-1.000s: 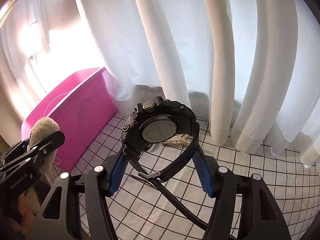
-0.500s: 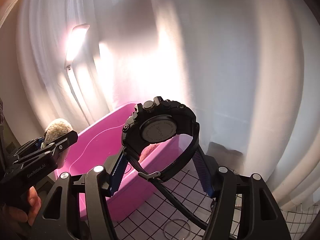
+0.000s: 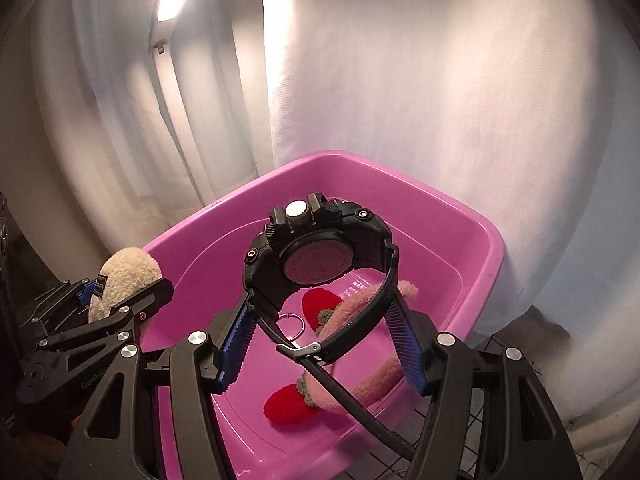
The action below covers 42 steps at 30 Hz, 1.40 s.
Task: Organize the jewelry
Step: 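Open both tools to drop the watch and pouch into the tub, then move both tools back toward the remaining clips and bangle on the table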
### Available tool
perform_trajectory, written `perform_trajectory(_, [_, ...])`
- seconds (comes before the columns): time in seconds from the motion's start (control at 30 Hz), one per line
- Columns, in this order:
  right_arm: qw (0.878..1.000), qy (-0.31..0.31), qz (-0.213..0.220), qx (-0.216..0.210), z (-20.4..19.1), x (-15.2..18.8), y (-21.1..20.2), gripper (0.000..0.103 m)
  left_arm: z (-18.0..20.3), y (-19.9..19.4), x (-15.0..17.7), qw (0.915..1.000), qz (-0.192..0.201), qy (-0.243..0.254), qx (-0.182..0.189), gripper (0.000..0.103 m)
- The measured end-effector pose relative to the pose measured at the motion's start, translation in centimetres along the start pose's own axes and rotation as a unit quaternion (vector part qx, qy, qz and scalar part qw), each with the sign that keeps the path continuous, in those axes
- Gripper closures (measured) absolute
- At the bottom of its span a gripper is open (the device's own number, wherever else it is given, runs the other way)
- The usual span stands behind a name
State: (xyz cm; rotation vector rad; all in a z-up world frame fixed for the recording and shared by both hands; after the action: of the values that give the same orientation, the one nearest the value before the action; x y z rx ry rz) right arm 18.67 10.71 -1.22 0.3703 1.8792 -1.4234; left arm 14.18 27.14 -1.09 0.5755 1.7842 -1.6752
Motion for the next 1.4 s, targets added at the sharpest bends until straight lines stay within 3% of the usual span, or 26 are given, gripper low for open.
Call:
perform_trajectory(0.17, [0.999,0.002,-0.033,0.014,-0.2,-0.4,2.4,0.042,-0.2,1.0,0.1,0.9998,-0.022,-0.001,-0.002,0.044])
perform_trajectory(0.23, [0.999,0.001,-0.044,0.019,0.0,-0.3,2.7,0.042,-0.1,1.0,0.1,0.9997,-0.024,0.002,-0.004,0.036])
perform_trajectory(0.3, [0.998,0.002,-0.056,0.023,0.0,-0.2,3.0,0.041,0.1,0.7,0.0,0.9997,-0.021,0.004,-0.009,0.020])
perform_trajectory(0.43, [0.997,0.007,-0.075,0.033,0.2,0.2,3.5,0.039,0.1,0.4,0.2,0.9996,-0.020,0.005,-0.018,0.016])
perform_trajectory(0.6, [0.998,0.010,-0.055,0.037,0.0,-0.1,2.8,0.032,-0.5,0.3,0.3,0.9995,-0.024,-0.001,-0.020,0.016])
perform_trajectory(1.4, [0.999,0.025,-0.031,0.018,0.3,1.1,-1.5,0.032,-0.6,-2.0,0.2,0.9989,-0.024,-0.025,-0.032,0.008])
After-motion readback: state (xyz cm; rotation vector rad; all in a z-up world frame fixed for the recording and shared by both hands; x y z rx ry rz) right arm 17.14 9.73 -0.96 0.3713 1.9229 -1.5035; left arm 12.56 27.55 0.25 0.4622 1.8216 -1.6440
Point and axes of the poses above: each gripper's, at about its wrist camera, not at the fingertips, and y roughly the way its jaws point, z to its right, x to its underside, the point moved 1 cm from there along y, roughly the way its jaws point, and after that the axes turned 6 degrees about y, right-handed, at the moved point
